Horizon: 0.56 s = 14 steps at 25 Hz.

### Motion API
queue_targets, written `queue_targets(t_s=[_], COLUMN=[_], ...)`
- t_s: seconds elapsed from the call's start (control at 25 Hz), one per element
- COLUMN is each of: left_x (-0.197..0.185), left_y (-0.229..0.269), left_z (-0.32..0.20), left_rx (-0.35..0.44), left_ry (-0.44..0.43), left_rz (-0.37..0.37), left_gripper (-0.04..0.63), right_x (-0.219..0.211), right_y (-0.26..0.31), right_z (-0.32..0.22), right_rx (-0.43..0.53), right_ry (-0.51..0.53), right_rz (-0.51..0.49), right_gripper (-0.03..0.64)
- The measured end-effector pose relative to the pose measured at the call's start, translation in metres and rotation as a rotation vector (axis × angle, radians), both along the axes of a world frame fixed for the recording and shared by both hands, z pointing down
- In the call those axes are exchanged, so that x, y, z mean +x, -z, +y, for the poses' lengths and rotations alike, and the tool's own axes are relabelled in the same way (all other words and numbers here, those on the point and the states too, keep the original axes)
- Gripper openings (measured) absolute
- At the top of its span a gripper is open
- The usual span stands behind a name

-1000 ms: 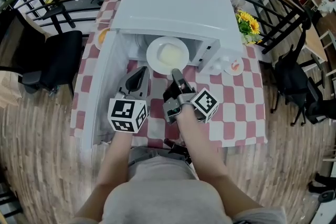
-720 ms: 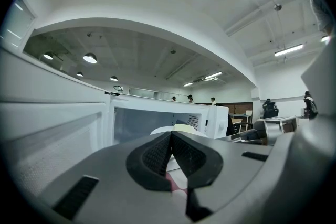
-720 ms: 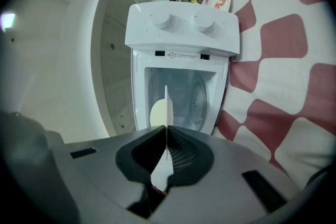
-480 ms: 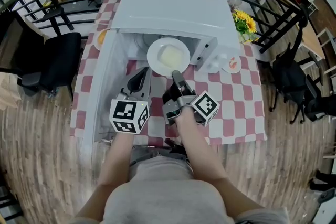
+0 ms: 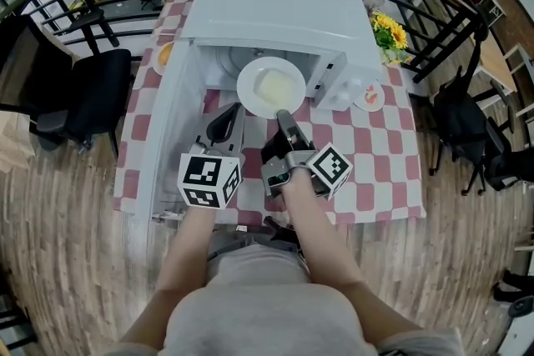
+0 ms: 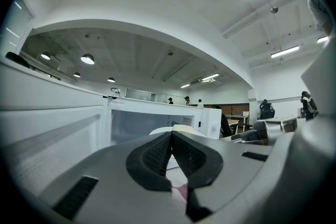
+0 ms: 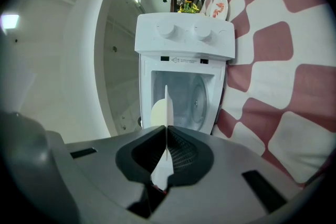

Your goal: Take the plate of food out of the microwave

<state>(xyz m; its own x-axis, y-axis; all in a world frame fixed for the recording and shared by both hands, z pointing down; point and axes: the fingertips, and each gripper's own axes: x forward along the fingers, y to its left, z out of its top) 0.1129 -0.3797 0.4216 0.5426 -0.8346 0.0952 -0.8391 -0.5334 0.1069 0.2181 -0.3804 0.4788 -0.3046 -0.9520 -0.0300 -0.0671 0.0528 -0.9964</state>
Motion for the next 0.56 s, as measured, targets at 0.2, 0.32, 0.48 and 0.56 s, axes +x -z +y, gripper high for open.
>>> queue_targets(t_s=[0.2,0.32,0.48,0.56], left_x=[0.001,0.001,0.002,0.002], left_y=[0.001,0.002,0.004,0.004], left_z=[0.006,0.009,0.011,0.013], left_rx=[0.003,0.006,0.009,0.010], left_ry=[-0.011,-0.014,-0.015,-0.017], left_rz=[-0.001,-0.002,-0.003,-0.003], left_gripper=[0.002,0.002,0.002,0.002], right_x=[-0.003,-0.004,-0.005,-0.005], right_y=[0.005,0.006,0.009,0.009], right_z=[0.005,0.008,0.012,0.013], right_rx=[0.009,0.012,0.021,0.024], right_ry=[0.003,0.001,0.004,0.005], right_rz=[-0.005,-0.010,-0.018,-0.020], right_gripper=[0.029,0.029,0.029,0.029])
